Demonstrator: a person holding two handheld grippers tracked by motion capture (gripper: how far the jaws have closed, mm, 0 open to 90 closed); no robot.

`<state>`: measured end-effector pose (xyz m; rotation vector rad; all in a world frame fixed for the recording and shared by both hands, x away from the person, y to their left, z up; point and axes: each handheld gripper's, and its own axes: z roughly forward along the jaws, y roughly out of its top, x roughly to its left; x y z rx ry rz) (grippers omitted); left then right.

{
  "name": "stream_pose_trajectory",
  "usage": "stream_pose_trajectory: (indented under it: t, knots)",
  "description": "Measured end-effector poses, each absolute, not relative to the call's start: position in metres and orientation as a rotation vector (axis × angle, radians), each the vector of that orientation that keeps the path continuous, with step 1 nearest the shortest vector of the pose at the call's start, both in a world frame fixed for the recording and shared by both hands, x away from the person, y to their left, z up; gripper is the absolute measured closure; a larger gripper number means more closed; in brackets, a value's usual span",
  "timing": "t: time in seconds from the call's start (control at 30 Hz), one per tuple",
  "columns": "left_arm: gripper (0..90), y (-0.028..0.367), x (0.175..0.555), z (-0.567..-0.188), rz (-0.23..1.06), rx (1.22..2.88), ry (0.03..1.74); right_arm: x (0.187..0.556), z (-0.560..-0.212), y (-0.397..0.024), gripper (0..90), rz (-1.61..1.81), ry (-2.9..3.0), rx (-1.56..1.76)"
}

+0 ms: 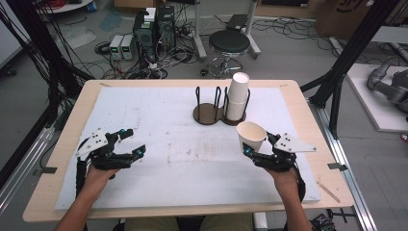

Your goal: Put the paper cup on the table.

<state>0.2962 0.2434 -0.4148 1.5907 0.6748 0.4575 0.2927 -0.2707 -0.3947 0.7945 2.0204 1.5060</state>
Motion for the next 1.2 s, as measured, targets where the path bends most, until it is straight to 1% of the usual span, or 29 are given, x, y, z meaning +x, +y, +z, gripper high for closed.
stream_pose_trajectory:
  t: [0.17,0.33,0.57,0.87,1.03,1.2]
  knots:
    - [17.5,0.242,0.293,-0.413,0.472,1.591,0.673,0.301,-0.410,-0.272,35.4,1.437,2.023,0.862]
    - [17.6,0.239,0.295,-0.415,0.467,1.598,0.674,0.314,-0.424,-0.273,35.4,1.414,2.020,0.948]
    - [17.5,0.239,0.298,-0.419,0.454,1.615,0.687,0.322,-0.439,-0.271,34.7,1.331,2.098,1.022]
    - [17.9,0.239,0.297,-0.420,0.459,1.617,0.706,0.323,-0.442,-0.272,33.4,1.289,2.164,1.054]
    - [18.1,0.239,0.298,-0.420,0.458,1.621,0.709,0.315,-0.440,-0.278,32.7,1.255,2.196,1.049]
    - [18.2,0.237,0.300,-0.422,0.444,1.629,0.709,0.314,-0.442,-0.284,28.8,1.259,2.220,1.071]
